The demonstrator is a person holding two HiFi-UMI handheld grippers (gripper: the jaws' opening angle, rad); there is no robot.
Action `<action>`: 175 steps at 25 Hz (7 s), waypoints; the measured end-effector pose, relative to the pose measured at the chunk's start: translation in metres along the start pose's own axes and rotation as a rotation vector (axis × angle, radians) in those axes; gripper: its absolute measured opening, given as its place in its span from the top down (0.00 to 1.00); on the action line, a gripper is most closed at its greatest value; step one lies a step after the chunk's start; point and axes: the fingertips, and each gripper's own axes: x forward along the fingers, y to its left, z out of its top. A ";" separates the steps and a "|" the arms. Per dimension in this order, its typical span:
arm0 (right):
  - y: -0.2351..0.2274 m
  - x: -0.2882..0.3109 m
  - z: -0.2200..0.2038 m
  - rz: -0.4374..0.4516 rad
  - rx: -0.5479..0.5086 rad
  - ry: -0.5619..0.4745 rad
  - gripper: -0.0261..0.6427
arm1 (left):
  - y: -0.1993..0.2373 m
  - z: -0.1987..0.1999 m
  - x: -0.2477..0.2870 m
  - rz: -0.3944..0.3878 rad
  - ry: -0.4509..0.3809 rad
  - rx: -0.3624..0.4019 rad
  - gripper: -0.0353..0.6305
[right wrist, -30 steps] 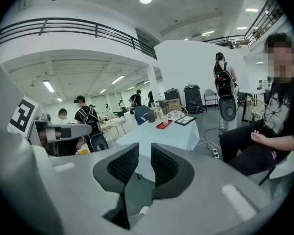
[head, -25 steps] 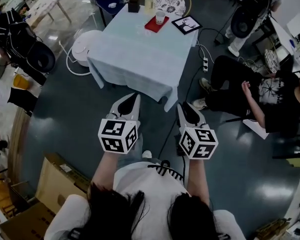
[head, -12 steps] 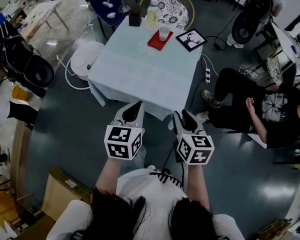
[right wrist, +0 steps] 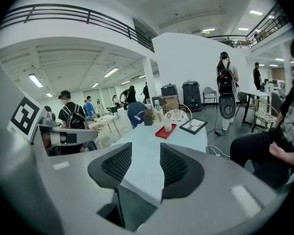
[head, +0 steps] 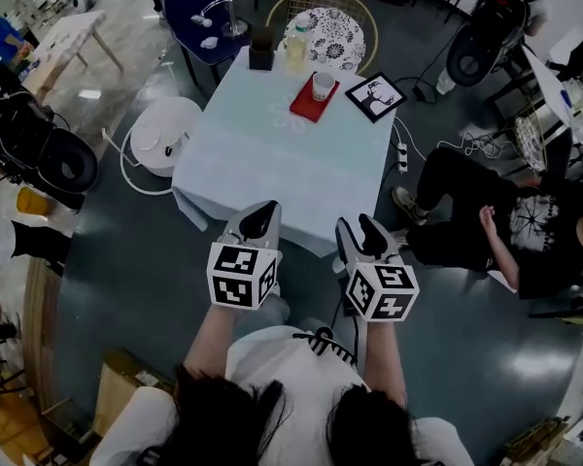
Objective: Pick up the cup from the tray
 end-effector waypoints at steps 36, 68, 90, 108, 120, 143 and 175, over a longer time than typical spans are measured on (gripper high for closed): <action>-0.065 0.223 0.135 0.046 -0.194 -0.028 0.39 | 0.078 0.084 0.172 0.038 0.055 -0.017 0.95; -0.138 0.470 0.112 0.140 -0.312 0.185 0.28 | 0.159 0.090 0.373 0.130 0.094 -0.132 0.95; -0.145 0.497 0.090 0.147 -0.274 0.248 0.40 | 0.167 0.075 0.390 0.150 0.118 -0.175 0.95; -0.141 0.428 0.109 0.125 -0.303 0.210 0.41 | 0.133 0.092 0.360 0.094 0.099 -0.145 0.95; -0.161 0.363 0.092 0.062 -0.278 0.214 0.41 | 0.091 0.085 0.346 0.021 0.117 -0.084 0.95; -0.178 0.335 0.019 0.112 -0.231 0.255 0.41 | 0.065 0.056 0.354 0.011 0.129 -0.066 0.95; -0.168 0.310 0.041 0.142 -0.196 0.152 0.30 | 0.063 0.050 0.335 -0.011 0.124 -0.100 0.95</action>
